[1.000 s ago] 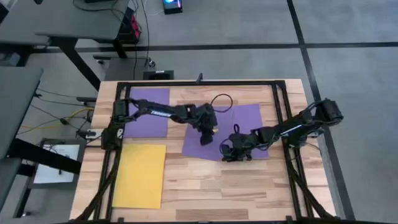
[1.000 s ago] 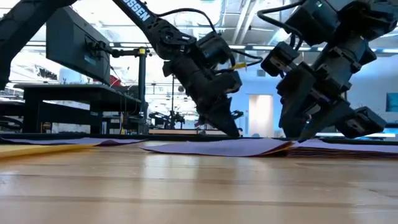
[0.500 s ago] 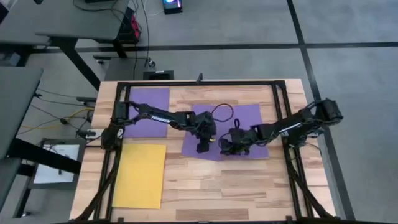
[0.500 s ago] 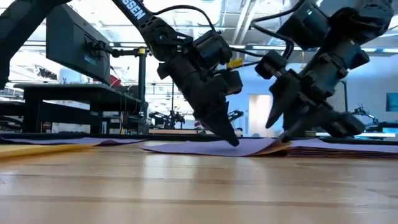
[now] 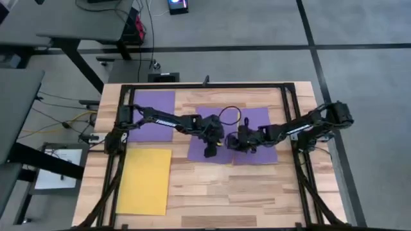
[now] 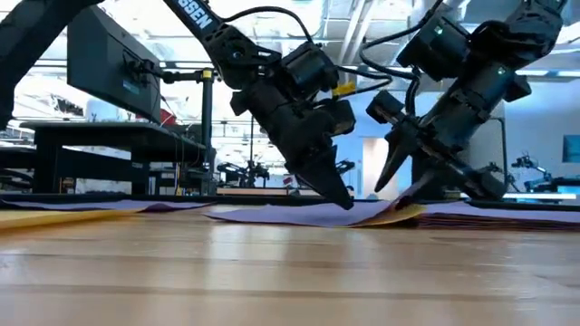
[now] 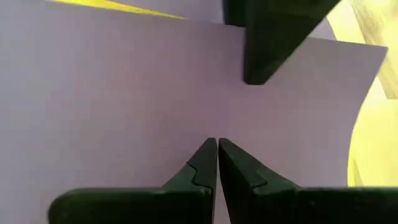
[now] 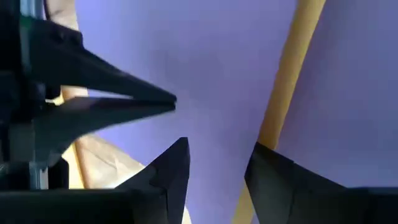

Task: Organize paper
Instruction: Stack the purple paper on top of the other purple paper

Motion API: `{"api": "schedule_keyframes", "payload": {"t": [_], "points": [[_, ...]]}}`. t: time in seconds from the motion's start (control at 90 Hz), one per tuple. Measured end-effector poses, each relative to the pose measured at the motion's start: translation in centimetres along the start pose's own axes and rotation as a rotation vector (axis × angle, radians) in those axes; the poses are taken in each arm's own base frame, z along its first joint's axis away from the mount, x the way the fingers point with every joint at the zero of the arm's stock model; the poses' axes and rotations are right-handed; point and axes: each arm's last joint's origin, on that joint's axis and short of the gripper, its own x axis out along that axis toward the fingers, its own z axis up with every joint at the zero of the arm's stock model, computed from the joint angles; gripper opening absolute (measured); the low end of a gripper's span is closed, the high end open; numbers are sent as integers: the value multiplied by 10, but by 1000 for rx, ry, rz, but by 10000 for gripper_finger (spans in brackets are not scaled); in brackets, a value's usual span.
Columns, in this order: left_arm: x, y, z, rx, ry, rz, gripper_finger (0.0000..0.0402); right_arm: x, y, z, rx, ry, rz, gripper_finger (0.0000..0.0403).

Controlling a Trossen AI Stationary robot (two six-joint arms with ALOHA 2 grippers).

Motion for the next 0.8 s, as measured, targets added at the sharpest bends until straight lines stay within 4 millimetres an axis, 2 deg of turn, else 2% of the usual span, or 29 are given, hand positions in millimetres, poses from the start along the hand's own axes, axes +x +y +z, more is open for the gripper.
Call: {"api": "schedule_keyframes", "payload": {"t": [0.178, 0.256, 0.356, 0.433, 0.533, 0.611, 0.8], "points": [[0, 0, 0, -2, 1, 0, 0, 0, 3, 10, -56, -57, 31, 118], [-1, 1, 0, -7, 0, 2, 0, 0, 4, 14, -82, -65, 35, 86], [-9, 3, 5, -30, -11, 9, 0, 1, 4, 17, -123, -62, 33, 21], [-24, 5, 12, -48, -21, 18, 0, 1, 3, 17, -159, -61, 29, 8], [-46, 8, 20, -75, -25, 43, 0, 0, 3, 20, -197, -60, 26, 1], [-71, 9, 27, -97, -27, 86, 0, -1, 6, 24, -230, -70, 33, 0], [-154, 5, 37, -231, -21, 206, 0, -5, 34, 34, -357, -31, 126, 0]]}}
